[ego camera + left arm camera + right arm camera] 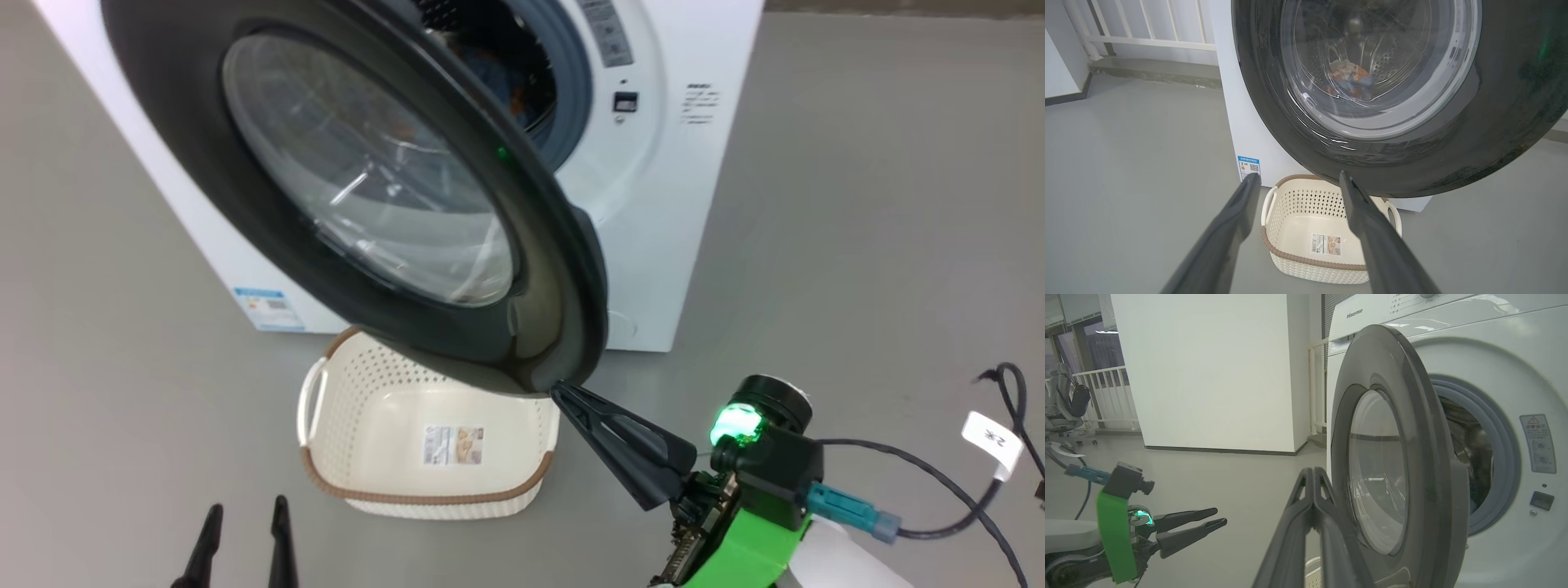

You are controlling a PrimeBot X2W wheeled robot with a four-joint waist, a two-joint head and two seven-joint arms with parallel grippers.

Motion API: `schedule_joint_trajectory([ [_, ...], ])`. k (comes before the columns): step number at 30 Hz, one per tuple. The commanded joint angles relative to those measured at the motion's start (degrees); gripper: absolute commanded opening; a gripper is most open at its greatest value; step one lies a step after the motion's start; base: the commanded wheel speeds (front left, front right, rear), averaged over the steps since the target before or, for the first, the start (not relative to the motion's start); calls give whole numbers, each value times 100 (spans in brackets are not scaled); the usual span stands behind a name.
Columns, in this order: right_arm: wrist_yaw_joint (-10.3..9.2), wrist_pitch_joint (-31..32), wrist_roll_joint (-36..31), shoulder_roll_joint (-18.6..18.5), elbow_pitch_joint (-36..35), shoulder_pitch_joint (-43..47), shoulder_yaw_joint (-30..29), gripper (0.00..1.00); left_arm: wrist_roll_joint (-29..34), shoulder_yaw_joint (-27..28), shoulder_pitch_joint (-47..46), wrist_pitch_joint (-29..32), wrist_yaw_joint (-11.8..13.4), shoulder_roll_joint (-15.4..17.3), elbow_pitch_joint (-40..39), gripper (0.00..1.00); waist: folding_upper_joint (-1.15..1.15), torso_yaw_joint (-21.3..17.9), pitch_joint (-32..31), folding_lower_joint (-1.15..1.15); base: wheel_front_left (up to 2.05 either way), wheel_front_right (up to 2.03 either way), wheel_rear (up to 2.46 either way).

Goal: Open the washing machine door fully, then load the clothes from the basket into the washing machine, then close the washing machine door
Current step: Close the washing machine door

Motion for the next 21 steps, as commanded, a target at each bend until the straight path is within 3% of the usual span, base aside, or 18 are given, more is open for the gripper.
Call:
schedule_joint_trajectory([
  [1,9,-26,52,3,-79,-135,88,0,-45,140,-247,-53,21,48,-132,100,0,197,183,0,0,0,0],
  [11,9,-26,81,-84,878,-594,67,0,-251,-301,-678,-53,50,48,-223,100,0,682,816,0,0,0,0],
  [21,9,-26,0,252,1432,-928,-602,0,-441,-655,-1089,-53,55,48,-147,100,0,887,1265,0,0,0,0],
])
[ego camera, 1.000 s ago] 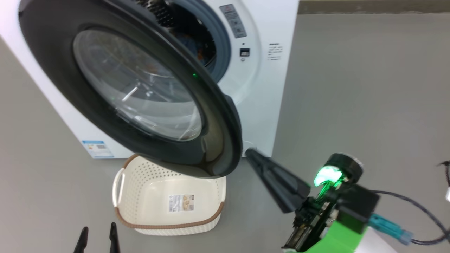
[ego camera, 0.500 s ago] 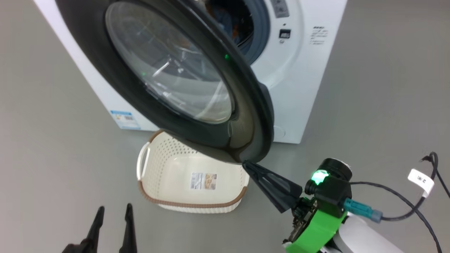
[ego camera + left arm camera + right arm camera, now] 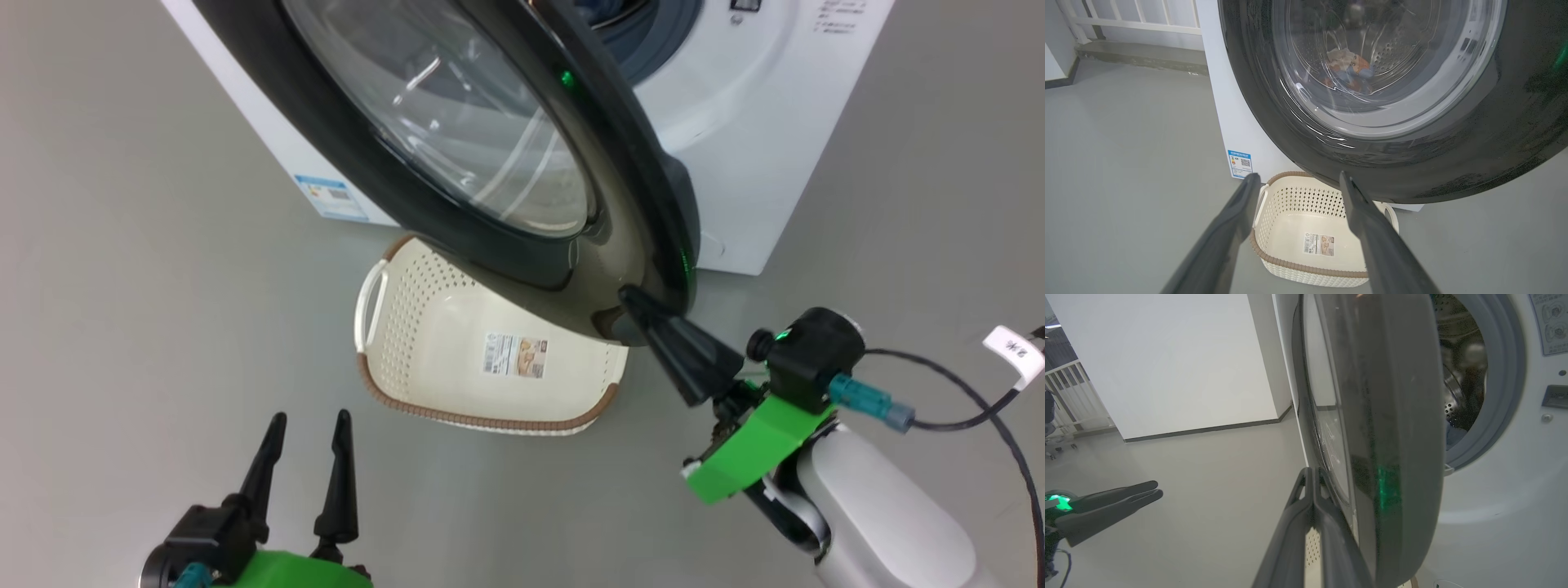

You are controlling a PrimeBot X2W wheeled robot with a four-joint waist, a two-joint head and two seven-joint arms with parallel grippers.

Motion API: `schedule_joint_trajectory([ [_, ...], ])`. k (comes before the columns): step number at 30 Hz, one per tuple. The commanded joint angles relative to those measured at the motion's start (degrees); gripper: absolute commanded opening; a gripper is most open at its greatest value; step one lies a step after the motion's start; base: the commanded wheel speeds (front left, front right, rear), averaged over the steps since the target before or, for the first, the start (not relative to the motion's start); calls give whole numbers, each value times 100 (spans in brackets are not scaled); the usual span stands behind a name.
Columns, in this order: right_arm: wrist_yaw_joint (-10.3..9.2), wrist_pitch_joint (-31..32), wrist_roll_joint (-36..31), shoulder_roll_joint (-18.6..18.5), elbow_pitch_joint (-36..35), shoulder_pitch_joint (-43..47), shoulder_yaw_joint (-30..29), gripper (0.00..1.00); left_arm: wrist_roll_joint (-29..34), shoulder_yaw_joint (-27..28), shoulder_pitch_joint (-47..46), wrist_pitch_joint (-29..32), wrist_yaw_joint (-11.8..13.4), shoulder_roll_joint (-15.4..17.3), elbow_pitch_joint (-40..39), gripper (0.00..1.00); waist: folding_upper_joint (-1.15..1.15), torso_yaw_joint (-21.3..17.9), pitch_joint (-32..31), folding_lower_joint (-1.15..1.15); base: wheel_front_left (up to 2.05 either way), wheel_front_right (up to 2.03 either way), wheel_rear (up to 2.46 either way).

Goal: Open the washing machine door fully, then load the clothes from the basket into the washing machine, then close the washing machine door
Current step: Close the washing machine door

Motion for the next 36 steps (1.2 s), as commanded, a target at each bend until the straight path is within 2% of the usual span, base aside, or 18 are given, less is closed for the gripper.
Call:
schedule_joint_trajectory([
  [1,9,-27,-56,178,-25,-126,-130,0,-76,124,-210,-53,31,73,-85,100,0,132,210,0,0,0,0],
  [8,9,-27,-288,500,170,-425,-874,0,-94,-97,-416,-54,-32,73,-41,100,0,150,450,0,0,0,0],
  [13,9,-27,-381,590,273,-735,-1240,0,-174,-254,-568,-54,-30,73,-36,100,0,170,671,0,0,0,0],
  [20,9,-27,-446,460,463,-1383,-1469,0,-213,-513,-772,-54,-107,73,10,100,0,231,925,0,0,0,0],
  [36,9,-27,-316,484,1220,-2935,-1762,0,-339,-951,-1128,-54,-109,73,-35,100,0,189,1563,0,0,0,0],
])
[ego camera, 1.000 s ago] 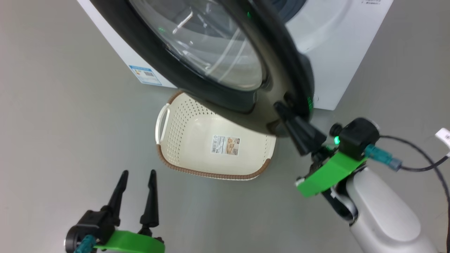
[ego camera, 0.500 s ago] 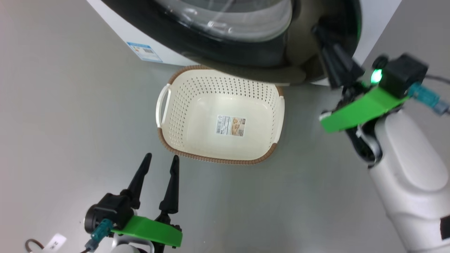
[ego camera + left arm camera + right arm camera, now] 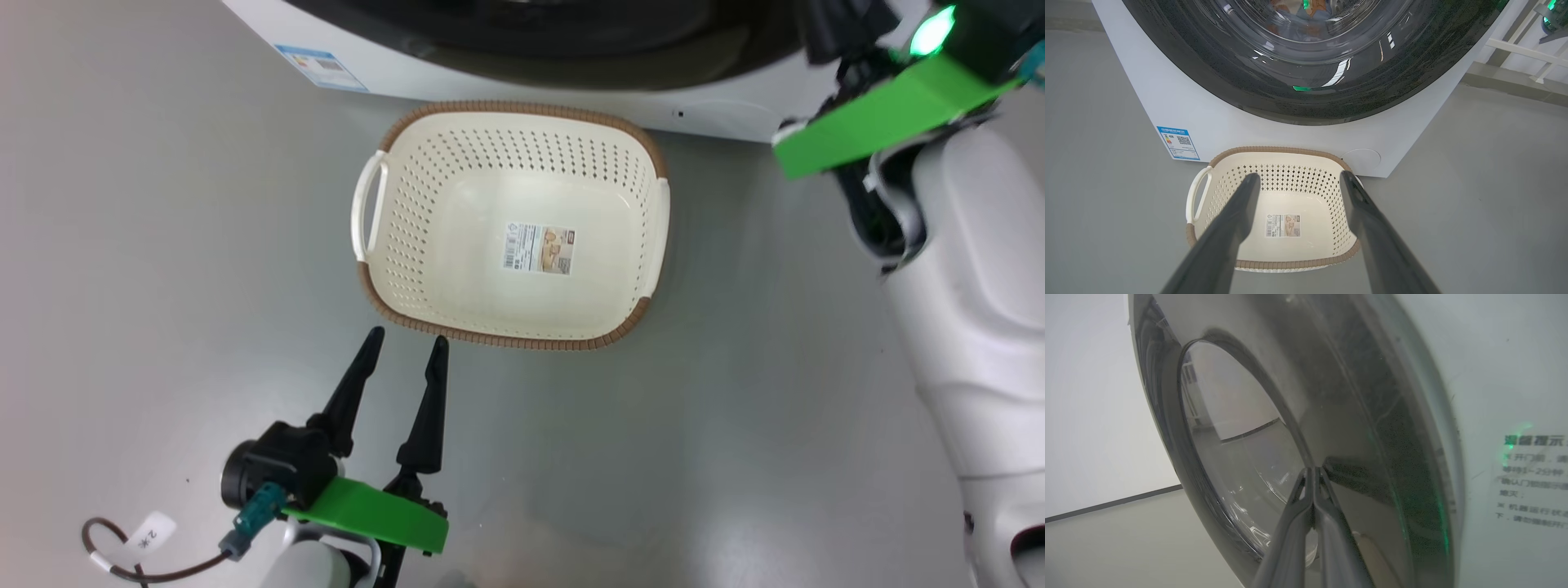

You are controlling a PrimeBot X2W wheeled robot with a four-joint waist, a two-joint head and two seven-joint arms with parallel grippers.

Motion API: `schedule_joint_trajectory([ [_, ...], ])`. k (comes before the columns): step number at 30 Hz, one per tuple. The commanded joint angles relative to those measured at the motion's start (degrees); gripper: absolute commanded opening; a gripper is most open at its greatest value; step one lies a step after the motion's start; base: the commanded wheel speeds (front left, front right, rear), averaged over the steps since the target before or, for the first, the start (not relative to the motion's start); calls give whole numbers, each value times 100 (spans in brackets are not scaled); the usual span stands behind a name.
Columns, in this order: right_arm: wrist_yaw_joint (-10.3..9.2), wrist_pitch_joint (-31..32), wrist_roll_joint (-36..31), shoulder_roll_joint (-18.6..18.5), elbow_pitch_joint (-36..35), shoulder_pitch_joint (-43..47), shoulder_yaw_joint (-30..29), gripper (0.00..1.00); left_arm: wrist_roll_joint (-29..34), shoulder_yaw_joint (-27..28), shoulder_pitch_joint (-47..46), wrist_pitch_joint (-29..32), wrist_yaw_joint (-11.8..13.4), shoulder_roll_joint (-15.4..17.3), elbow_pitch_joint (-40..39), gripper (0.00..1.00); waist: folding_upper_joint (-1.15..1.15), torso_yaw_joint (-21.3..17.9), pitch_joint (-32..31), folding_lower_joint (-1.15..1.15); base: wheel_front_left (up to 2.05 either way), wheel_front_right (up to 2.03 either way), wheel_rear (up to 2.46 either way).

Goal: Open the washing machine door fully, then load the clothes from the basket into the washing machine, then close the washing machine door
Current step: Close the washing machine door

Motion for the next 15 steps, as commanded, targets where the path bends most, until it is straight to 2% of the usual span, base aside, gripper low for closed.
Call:
schedule_joint_trajectory([
  [1,7,-26,58,94,-79,-173,-54,0,-5,146,-95,-54,-30,105,-119,100,-1,-43,128,0,0,0,0],
  [9,7,-26,52,103,140,-680,-340,0,58,121,-245,-54,-56,105,-129,100,-1,-138,324,0,0,0,0],
  [15,7,-26,47,172,170,-697,-461,0,54,86,-286,-54,-44,105,-122,100,-1,-220,291,0,0,0,0],
])
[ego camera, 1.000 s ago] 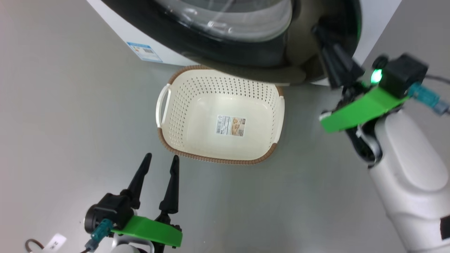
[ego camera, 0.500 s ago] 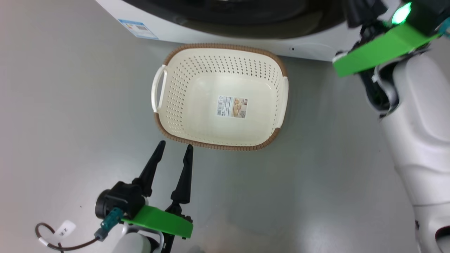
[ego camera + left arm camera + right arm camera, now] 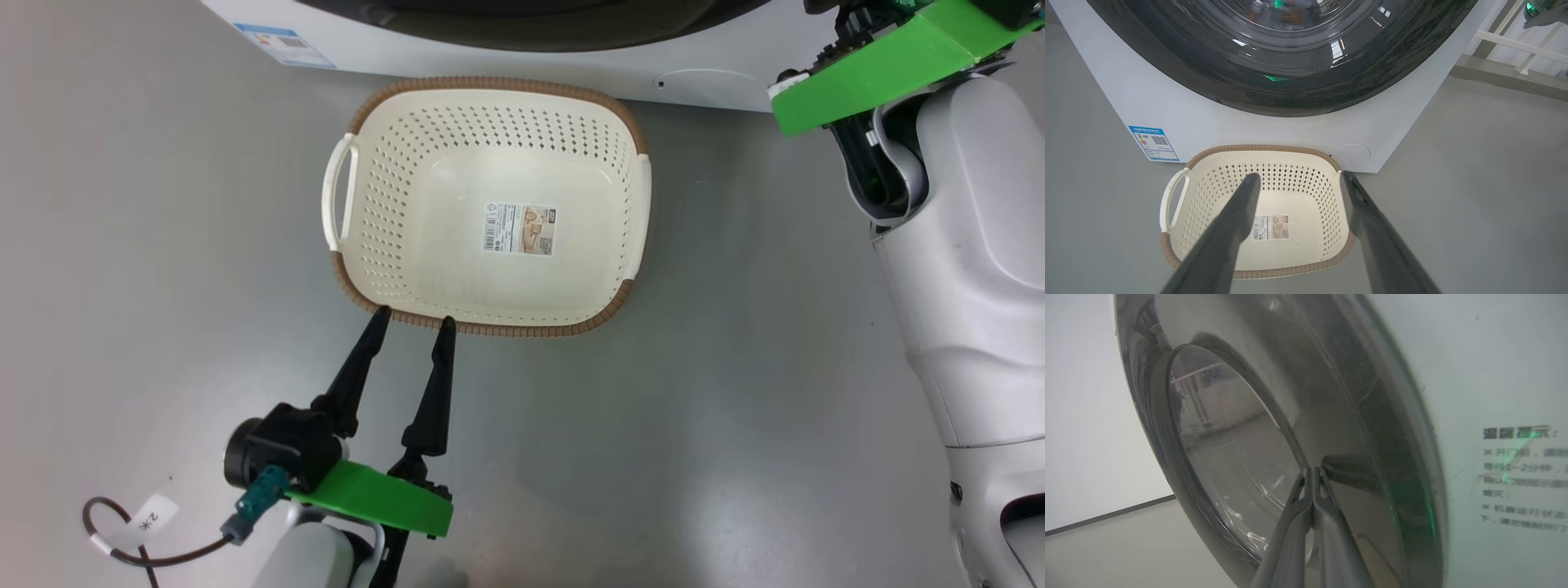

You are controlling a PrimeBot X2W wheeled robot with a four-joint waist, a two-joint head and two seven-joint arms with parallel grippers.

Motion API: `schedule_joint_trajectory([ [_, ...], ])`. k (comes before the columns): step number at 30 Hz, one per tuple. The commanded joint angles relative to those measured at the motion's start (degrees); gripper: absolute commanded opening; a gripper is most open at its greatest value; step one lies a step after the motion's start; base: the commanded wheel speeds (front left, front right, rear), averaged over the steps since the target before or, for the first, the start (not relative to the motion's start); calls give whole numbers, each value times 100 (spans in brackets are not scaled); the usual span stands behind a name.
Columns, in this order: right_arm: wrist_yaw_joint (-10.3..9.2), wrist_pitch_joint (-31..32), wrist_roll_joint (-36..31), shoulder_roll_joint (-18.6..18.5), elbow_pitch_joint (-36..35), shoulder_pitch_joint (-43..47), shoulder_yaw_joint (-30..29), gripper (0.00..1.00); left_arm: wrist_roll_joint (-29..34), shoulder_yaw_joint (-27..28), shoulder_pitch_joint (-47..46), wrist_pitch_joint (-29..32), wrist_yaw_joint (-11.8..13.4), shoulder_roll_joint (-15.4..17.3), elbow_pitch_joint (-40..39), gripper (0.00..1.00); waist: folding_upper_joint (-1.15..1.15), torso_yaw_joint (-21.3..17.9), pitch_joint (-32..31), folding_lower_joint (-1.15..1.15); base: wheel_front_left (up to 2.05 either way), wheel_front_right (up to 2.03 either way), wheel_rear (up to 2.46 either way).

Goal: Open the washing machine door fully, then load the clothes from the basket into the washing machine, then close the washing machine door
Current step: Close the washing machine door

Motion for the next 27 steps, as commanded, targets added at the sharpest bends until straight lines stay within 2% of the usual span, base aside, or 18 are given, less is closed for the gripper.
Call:
schedule_joint_trajectory([
  [1,-148,-27,41,-33,-110,-120,-206,0,34,162,-57,-54,-1,110,-111,100,0,-41,-47,0,0,0,0],
  [11,-148,-27,263,-67,-330,463,172,0,120,402,15,-54,-2,110,-85,100,0,-220,-339,0,0,0,0],
  [22,-148,-27,412,45,-755,1458,227,0,283,813,236,-54,-70,110,-41,100,0,-543,-853,0,0,0,0],
  [23,-148,-27,348,42,-814,1626,239,4,334,905,285,-54,-82,110,-38,100,0,-620,-956,0,0,0,0],
  [26,-148,-27,276,85,-878,1898,261,33,413,1044,353,-54,-116,110,-23,100,0,-738,-1112,0,0,0,0],
  [27,-148,-27,263,107,-896,1984,258,38,439,1092,379,-54,-127,110,-20,100,0,-781,-1162,0,0,0,0],
])
